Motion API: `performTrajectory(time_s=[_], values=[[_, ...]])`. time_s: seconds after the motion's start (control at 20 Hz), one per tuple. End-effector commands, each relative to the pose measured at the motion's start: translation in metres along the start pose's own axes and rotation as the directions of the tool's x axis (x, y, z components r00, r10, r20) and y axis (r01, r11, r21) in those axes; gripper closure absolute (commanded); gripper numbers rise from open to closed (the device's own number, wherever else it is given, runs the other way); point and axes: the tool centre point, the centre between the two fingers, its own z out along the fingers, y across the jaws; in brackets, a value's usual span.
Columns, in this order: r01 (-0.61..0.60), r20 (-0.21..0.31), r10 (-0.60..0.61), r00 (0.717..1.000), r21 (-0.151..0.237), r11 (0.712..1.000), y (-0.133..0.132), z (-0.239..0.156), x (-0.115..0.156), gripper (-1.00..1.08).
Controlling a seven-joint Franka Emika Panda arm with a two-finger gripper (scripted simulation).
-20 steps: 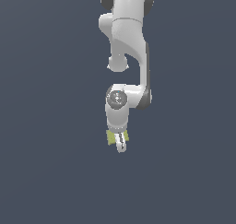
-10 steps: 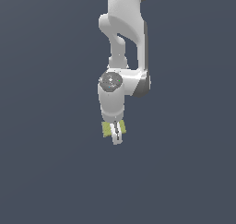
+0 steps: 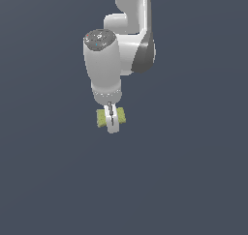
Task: Pick up the object and move it to a goal position.
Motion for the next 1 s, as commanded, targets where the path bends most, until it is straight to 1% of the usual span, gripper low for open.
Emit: performTrajectory(time_s=[0.0,0.35,0.55,0.75,0.95], values=[[0.0,0.0,0.0,1.0,0.001,1.0,0.006,-0.031,0.007,1.08],[-0.001,-0.002,0.001,1.0,0.0,1.0,0.02,-0.111,0.026,1.08],[0.0,-0.003,0.0,1.0,-0.001,1.0,0.026,-0.151,0.035,1.08],[0.001,-0.003,-0.001,1.0,-0.001,1.0,0.029,-0.181,0.041,1.08],[0.002,-0.003,-0.002,1.0,-0.001,1.0,0.031,-0.201,0.046,1.08]])
